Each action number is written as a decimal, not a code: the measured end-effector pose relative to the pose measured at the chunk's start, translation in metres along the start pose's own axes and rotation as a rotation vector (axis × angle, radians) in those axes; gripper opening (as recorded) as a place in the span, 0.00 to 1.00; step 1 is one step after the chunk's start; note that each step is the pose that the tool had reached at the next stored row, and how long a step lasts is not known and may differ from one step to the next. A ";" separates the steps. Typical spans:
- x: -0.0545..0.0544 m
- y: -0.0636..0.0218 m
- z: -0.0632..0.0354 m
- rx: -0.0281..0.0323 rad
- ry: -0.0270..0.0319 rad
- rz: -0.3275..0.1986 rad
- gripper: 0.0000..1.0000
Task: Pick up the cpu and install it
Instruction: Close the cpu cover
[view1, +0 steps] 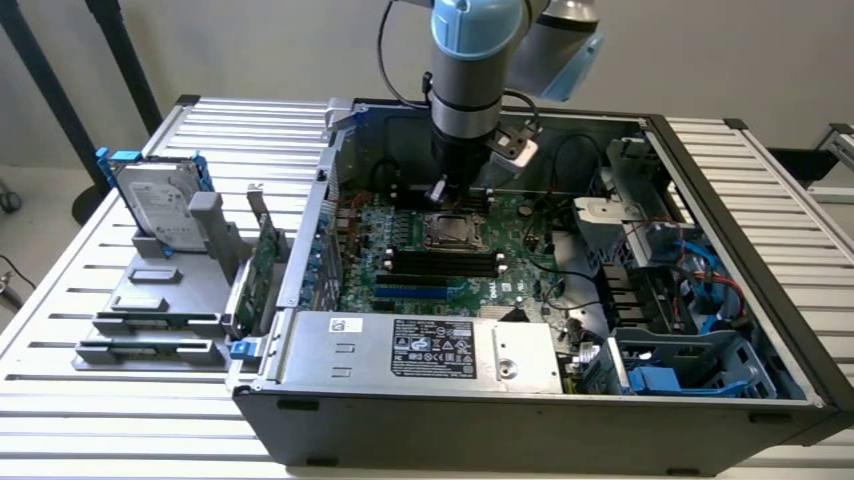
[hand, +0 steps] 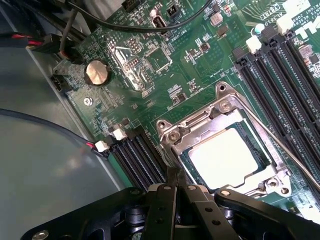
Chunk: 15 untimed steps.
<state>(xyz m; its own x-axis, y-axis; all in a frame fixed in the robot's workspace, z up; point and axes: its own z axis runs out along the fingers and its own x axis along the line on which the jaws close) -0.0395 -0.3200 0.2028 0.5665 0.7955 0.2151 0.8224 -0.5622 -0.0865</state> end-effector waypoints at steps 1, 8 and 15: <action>0.000 -0.0011 -0.0018 0.0001 -0.0002 0.000 0.11; -0.006 -0.0115 -0.0078 0.0001 -0.0001 0.000 0.11; -0.011 -0.0190 -0.0083 0.0001 -0.0003 0.000 0.11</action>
<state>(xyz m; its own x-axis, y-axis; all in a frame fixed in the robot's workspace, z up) -0.0616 -0.3198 0.2102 0.5662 0.7958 0.2148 0.8227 -0.5619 -0.0866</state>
